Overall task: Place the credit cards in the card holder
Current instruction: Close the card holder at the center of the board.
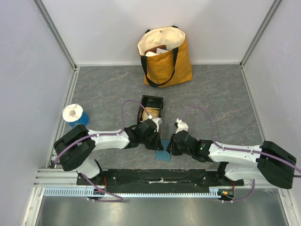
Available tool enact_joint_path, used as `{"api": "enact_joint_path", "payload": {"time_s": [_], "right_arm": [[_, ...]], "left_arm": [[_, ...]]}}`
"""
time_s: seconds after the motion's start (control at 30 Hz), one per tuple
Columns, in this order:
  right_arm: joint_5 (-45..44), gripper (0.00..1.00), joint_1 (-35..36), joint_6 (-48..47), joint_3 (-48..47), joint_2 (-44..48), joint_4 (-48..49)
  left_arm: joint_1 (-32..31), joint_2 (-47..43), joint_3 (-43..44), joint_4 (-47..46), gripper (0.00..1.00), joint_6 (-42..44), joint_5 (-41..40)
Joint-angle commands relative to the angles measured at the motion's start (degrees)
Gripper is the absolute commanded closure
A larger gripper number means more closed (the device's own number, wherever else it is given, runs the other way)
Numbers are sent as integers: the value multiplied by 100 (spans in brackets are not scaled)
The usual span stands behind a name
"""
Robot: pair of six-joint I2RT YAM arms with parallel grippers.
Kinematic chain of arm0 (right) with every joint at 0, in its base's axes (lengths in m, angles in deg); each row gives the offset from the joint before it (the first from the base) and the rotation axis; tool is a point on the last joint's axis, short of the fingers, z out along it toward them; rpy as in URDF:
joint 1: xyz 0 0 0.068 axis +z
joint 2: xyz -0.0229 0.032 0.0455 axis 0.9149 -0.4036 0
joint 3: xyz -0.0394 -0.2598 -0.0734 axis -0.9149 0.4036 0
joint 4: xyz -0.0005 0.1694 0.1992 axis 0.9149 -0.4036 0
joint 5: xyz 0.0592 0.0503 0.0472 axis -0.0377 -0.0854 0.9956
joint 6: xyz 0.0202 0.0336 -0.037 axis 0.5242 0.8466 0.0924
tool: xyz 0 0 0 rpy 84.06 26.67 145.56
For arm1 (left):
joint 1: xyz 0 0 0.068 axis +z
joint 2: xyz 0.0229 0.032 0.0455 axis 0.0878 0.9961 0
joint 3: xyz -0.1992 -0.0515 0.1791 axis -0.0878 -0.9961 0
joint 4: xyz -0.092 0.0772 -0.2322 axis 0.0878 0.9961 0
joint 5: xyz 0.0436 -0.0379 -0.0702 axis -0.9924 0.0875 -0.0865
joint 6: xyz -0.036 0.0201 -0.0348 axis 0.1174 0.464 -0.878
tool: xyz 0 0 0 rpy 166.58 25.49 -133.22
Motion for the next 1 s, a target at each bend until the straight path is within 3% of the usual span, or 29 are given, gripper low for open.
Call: {"api": "enact_joint_path", "payload": {"time_s": [0.0, 0.3, 0.67, 0.97], "right_arm": [[68, 78, -6, -16, -140, -131, 138], [16, 81, 3, -121, -297, -386, -37], [-169, 90, 46, -271, -676, -720, -1109], [-204, 96, 240, -183, -658, -1282, -1162]], "left_arm": [[-61, 109, 22, 122, 98, -52, -105], [-61, 118, 31, 131, 98, -52, -105], [-61, 39, -22, 140, 98, -69, -228], [-53, 4, -22, 157, 98, -78, -272]]}}
